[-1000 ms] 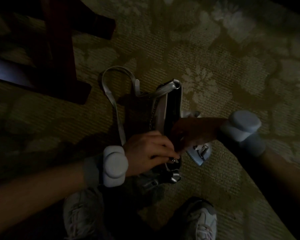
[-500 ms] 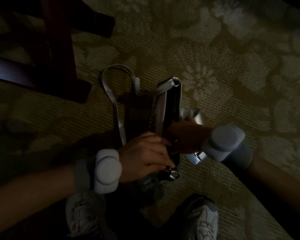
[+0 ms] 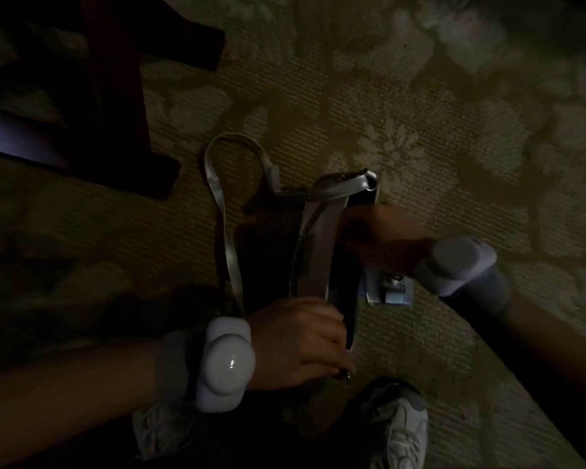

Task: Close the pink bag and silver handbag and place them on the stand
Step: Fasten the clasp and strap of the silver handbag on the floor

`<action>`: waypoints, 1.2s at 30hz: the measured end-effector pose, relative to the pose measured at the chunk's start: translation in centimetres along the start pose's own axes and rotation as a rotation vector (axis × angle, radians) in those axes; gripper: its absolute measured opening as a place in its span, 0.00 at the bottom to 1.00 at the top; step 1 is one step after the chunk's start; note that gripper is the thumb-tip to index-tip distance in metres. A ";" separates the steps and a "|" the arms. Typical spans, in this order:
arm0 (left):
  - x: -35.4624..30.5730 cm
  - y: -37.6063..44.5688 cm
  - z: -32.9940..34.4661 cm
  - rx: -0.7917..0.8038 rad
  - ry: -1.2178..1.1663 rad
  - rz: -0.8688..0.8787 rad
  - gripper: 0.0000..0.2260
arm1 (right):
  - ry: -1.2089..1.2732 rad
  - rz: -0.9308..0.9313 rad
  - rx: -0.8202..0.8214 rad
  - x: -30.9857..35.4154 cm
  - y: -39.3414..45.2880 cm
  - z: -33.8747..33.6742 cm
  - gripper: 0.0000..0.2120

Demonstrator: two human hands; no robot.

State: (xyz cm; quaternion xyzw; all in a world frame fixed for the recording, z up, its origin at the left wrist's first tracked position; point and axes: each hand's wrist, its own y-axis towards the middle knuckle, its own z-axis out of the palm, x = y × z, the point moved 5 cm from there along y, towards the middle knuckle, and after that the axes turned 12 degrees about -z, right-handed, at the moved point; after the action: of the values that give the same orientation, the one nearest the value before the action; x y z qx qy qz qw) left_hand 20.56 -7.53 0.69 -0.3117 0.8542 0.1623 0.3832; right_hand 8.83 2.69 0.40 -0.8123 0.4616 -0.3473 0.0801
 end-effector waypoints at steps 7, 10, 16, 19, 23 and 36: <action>0.8 -0.6 0.0 0.121 -0.092 -0.115 0.10 | -0.406 -0.294 0.345 1.9 -0.7 4.3 0.13; 1.2 -0.5 -0.3 0.112 -0.124 -0.142 0.12 | -0.598 -0.408 0.346 2.8 -1.0 6.2 0.13; 1.9 -0.5 -0.6 0.035 0.007 -0.121 0.09 | -0.663 -0.425 0.227 2.3 -1.4 7.3 0.13; 2.1 -0.7 -0.2 -0.013 0.128 -0.056 0.07 | -0.664 -0.413 0.176 2.9 -1.5 7.3 0.13; 1.9 -0.7 0.1 0.013 0.151 -0.046 0.08 | -0.656 -0.433 0.165 3.0 -1.4 7.3 0.14; 1.2 0.4 -0.7 0.085 0.120 -0.162 0.04 | -0.466 -0.379 0.040 3.7 -0.7 5.5 0.07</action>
State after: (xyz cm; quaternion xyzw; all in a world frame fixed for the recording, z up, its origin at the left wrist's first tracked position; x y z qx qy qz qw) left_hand 19.30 -8.13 0.27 -0.3724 0.8536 0.0756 0.3562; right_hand 14.10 -0.96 -1.58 -0.9401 0.2640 -0.1692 0.1337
